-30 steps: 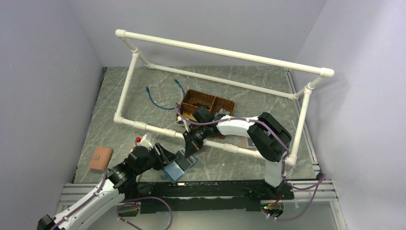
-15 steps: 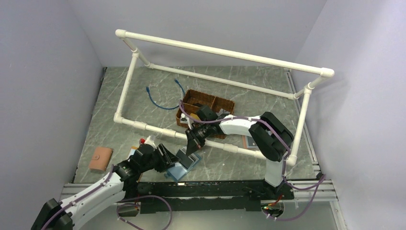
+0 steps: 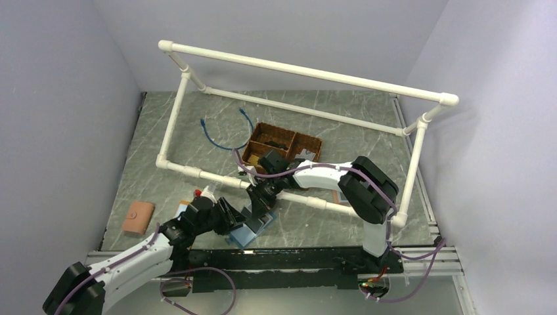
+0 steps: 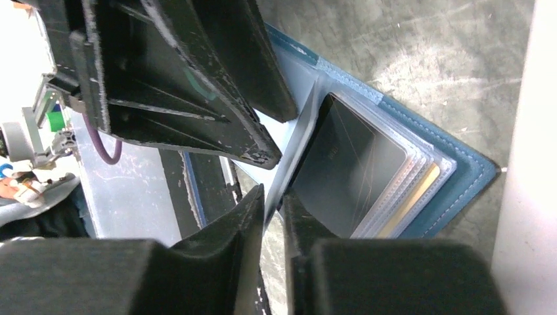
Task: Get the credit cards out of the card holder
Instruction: Remove the credit card from the card holder.
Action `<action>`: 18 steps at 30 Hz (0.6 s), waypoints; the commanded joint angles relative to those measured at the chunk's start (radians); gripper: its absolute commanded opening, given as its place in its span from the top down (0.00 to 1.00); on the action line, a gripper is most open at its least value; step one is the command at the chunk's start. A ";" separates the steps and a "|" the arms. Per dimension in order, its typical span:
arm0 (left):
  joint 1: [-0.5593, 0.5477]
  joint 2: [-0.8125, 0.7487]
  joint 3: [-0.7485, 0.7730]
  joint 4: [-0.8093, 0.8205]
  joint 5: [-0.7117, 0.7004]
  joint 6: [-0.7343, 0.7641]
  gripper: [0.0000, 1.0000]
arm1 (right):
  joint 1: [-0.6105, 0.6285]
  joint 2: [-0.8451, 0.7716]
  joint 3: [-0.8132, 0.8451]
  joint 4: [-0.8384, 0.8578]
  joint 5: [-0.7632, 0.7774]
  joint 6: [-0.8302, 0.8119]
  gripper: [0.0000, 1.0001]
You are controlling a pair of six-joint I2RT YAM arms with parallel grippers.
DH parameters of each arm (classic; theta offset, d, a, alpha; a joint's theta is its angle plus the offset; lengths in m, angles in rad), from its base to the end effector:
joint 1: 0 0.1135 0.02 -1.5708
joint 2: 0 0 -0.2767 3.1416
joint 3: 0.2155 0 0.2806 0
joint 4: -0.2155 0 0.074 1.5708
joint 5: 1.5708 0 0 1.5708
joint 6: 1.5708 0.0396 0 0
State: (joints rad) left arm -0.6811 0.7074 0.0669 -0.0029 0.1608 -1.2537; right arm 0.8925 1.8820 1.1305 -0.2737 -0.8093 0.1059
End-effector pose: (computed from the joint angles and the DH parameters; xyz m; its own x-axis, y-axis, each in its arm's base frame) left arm 0.1171 -0.1030 0.1098 -0.8304 -0.5342 -0.1582 -0.2180 0.5729 -0.7901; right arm 0.2278 0.3283 0.1470 -0.6151 -0.6470 -0.4506 -0.7119 0.2101 0.6701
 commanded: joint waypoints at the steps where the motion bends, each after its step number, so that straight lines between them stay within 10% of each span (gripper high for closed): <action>1: -0.001 -0.037 -0.022 -0.115 -0.036 0.009 0.52 | 0.008 0.013 0.038 -0.023 0.033 -0.024 0.93; 18: -0.001 -0.337 -0.042 -0.044 0.027 0.021 0.40 | -0.111 -0.116 -0.113 0.345 -0.283 0.318 1.00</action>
State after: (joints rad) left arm -0.6815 0.3695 0.0319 -0.0860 0.1719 -1.2423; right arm 0.7918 1.8297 1.0431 -0.1131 -0.9558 0.2886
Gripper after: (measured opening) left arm 0.602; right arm 0.010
